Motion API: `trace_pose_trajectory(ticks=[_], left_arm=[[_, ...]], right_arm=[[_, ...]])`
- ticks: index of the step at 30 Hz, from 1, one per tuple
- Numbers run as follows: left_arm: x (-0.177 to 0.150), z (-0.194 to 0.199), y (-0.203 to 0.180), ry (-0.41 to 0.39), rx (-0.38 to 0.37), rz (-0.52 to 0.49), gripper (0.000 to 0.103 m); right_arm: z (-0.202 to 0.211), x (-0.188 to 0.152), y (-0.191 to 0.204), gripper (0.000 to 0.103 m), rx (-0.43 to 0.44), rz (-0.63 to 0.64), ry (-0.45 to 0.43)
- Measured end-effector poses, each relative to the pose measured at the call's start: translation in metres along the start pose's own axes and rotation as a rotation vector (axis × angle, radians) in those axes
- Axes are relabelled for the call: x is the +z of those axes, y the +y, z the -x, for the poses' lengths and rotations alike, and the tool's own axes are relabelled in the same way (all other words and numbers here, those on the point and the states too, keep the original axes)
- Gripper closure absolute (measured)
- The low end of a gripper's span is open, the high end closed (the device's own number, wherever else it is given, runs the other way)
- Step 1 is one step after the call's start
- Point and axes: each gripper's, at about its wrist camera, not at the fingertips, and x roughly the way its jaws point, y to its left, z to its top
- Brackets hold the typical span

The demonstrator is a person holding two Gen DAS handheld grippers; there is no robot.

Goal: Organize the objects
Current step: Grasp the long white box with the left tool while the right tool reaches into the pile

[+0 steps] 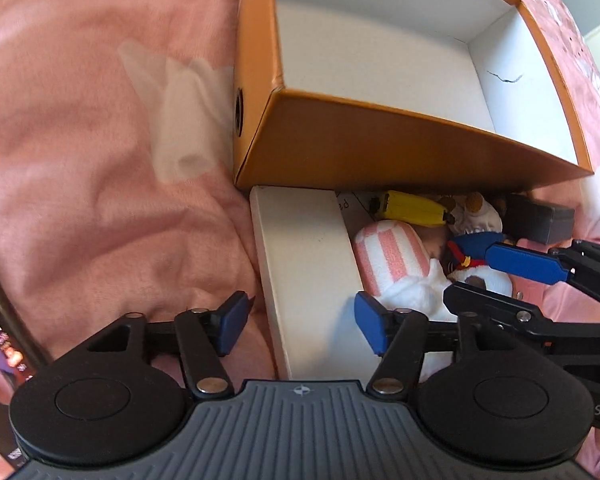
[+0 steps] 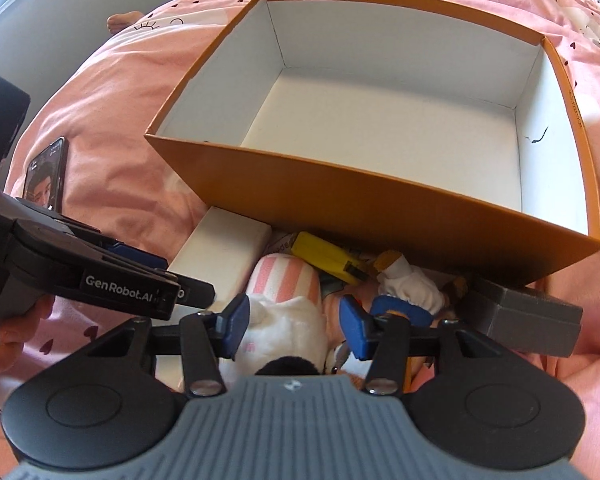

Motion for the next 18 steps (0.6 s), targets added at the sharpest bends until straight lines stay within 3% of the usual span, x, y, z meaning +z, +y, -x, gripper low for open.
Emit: trace_pose_trajectory(ticks=[5, 9, 14, 18], left_arm=[[-0.002, -0.006, -0.002, 0.001, -0.007, 0.026, 0.022], [-0.004, -0.003, -0.005, -0.018, -0.011, 0.023, 0.034], [-0.015, 0.002, -0.013, -0.077, 0.016, 0.000, 0.034], [-0.026, 0.015, -0.024, -0.125, 0.040, -0.073, 0.035]], right_arm=[[-0.002, 0.002, -0.007, 0.050, 0.002, -0.011, 0.011], [0.000, 0.001, -0.010, 0.050, 0.000, -0.020, 0.009], [0.003, -0.003, -0.009, 0.050, 0.012, -0.021, 0.013], [0.011, -0.006, -0.007, 0.050, 0.025, -0.009, 0.028]])
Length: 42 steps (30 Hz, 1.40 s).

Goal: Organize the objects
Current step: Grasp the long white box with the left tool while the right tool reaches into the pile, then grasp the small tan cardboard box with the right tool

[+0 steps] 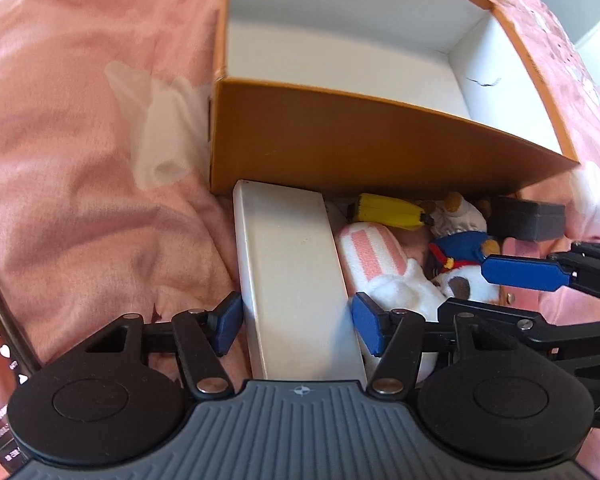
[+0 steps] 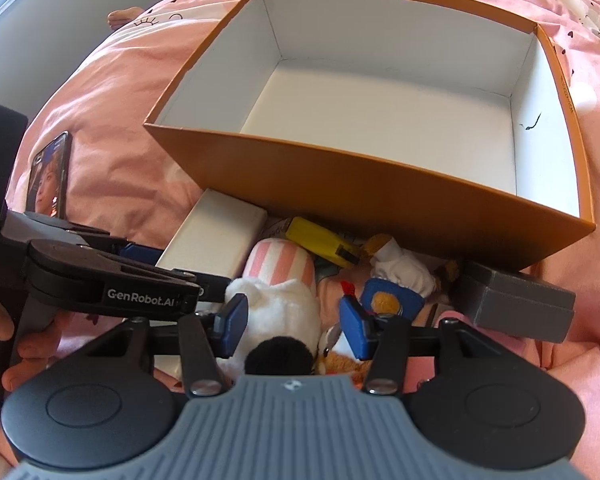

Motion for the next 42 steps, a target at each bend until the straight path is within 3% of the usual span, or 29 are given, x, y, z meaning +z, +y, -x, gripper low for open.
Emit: trace_pose_trajectory(ticks=[5, 12, 16, 23, 28, 31, 35, 42], left_arm=[[-0.004, 0.024, -0.013, -0.056, -0.006, -0.106, 0.035], [-0.009, 0.046, -0.032, -0.139, -0.019, -0.162, 0.036], [-0.011, 0.054, -0.031, -0.171, -0.025, -0.151, 0.036], [-0.014, 0.060, -0.028, -0.195, -0.041, -0.150, 0.036], [-0.014, 0.061, -0.027, -0.209, -0.051, -0.153, 0.036], [-0.015, 0.063, -0.024, -0.215, -0.058, -0.149, 0.036], [-0.017, 0.061, -0.024, -0.221, -0.060, -0.158, 0.036], [-0.018, 0.064, -0.020, -0.228, -0.070, -0.149, 0.036]], right_arm=[[0.012, -0.002, 0.005, 0.049, 0.023, 0.014, 0.065], [0.013, -0.002, 0.024, 0.048, 0.028, 0.104, 0.193], [0.009, -0.003, 0.045, 0.050, 0.096, 0.163, 0.292], [-0.034, -0.012, 0.050, 0.054, -0.037, 0.146, 0.421], [-0.037, -0.016, 0.057, 0.047, -0.085, 0.164, 0.408], [-0.036, -0.020, 0.060, 0.041, -0.160, 0.219, 0.401], [-0.046, -0.022, 0.043, 0.038, -0.116, 0.132, 0.478], [-0.049, -0.024, 0.041, 0.040, -0.122, 0.137, 0.473]])
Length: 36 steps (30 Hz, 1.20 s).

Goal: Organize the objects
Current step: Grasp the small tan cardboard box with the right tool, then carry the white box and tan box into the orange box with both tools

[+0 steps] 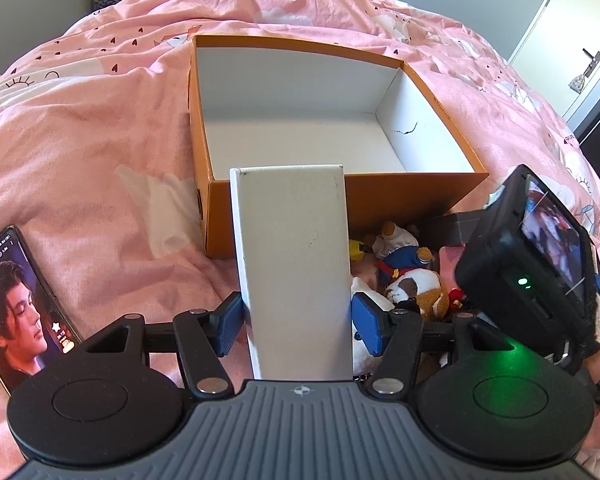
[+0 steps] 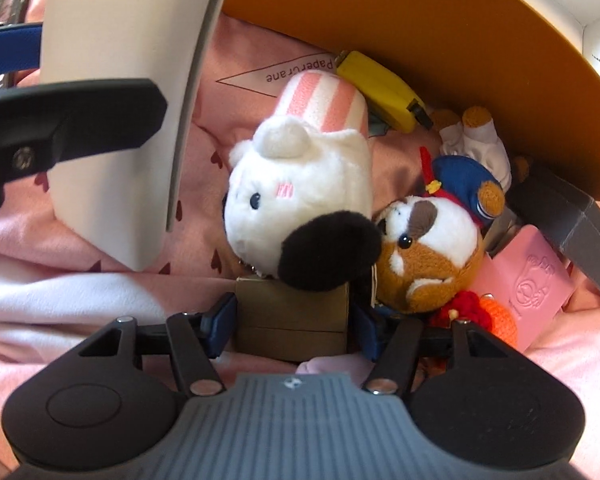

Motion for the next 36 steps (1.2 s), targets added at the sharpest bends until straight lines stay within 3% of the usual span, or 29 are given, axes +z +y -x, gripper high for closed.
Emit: trace_pose_trajectory(ticks=[14, 16, 23, 26, 30, 36], left_arm=[[0.023, 0.035, 0.002, -0.092, 0.005, -0.002, 0.036], [0.031, 0.038, 0.001, -0.100, -0.002, -0.006, 0.036], [0.082, 0.047, -0.007, -0.106, -0.026, -0.084, 0.036], [0.114, 0.039, -0.012, -0.070, -0.016, -0.124, 0.036], [0.152, 0.007, -0.020, 0.059, 0.006, -0.177, 0.036], [0.172, -0.058, -0.034, 0.233, 0.116, -0.313, 0.036]], right_arm=[[0.109, -0.036, -0.020, 0.041, 0.154, -0.049, -0.260], [0.125, -0.014, -0.017, 0.041, 0.152, -0.056, -0.319], [0.180, -0.005, -0.040, 0.041, 0.142, -0.108, -0.534], [0.201, 0.005, -0.053, 0.041, 0.131, -0.139, -0.615], [0.204, 0.031, -0.074, 0.041, 0.113, -0.198, -0.681], [0.157, 0.063, -0.115, 0.041, 0.160, -0.309, -0.628]])
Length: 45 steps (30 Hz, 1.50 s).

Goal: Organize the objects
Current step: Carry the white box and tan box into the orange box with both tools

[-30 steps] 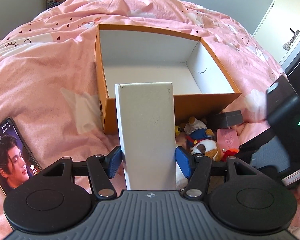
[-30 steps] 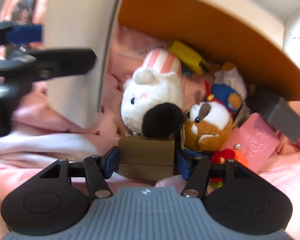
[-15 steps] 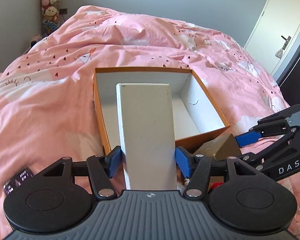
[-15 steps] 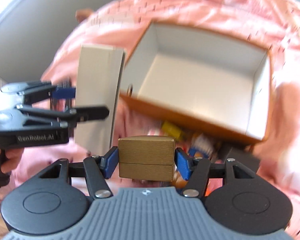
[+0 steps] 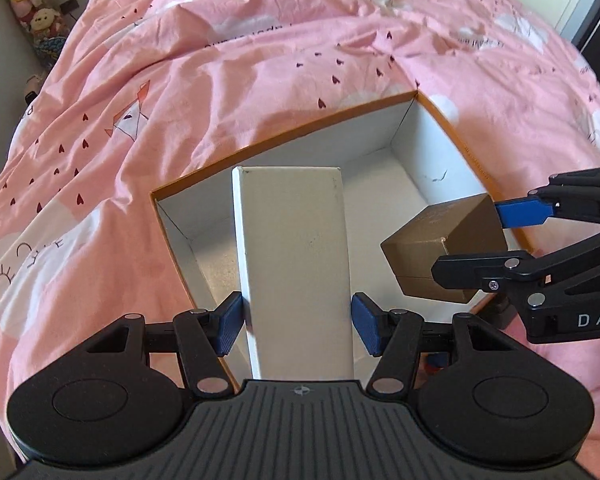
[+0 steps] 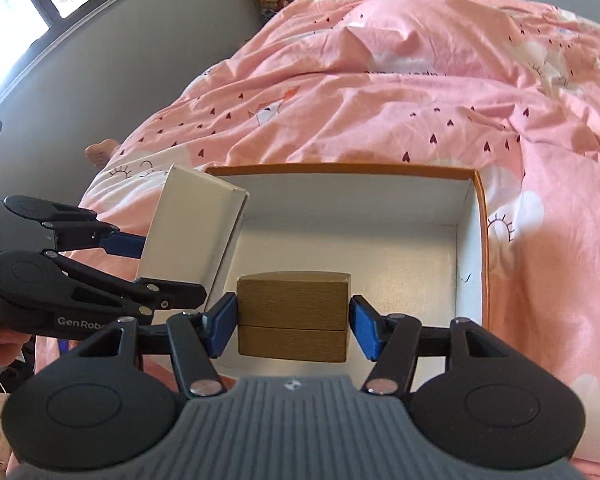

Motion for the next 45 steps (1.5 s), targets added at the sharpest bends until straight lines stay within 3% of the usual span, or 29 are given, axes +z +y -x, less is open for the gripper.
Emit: trace_pose_trajectory(ticks=[10, 13, 18, 22, 29, 36, 45], left_arm=[[0.012, -0.083, -0.016, 0.180, 0.081, -0.107, 0.036], [0.008, -0.100, -0.021, 0.207, 0.145, -0.144, 0.036], [0.001, -0.122, -0.022, 0.250, 0.187, -0.161, 0.036], [-0.002, -0.126, -0.015, 0.262, 0.163, -0.148, 0.035], [-0.007, -0.118, 0.014, 0.298, 0.023, -0.092, 0.032], [-0.020, -0.102, 0.028, 0.307, -0.058, -0.065, 0.028], [-0.030, -0.091, 0.013, 0.156, 0.057, -0.195, 0.029]], right_arm=[[-0.071, -0.003, -0.043, 0.041, 0.035, -0.086, 0.102], [-0.085, -0.007, -0.052, 0.041, 0.035, -0.101, 0.130], [-0.107, -0.012, -0.062, 0.041, 0.078, -0.133, 0.172], [-0.116, -0.012, -0.066, 0.041, 0.087, -0.152, 0.181], [-0.124, -0.010, -0.068, 0.041, 0.138, -0.186, 0.191], [-0.139, -0.006, -0.068, 0.041, 0.162, -0.217, 0.214], [-0.126, -0.001, -0.077, 0.041, 0.119, -0.221, 0.173]])
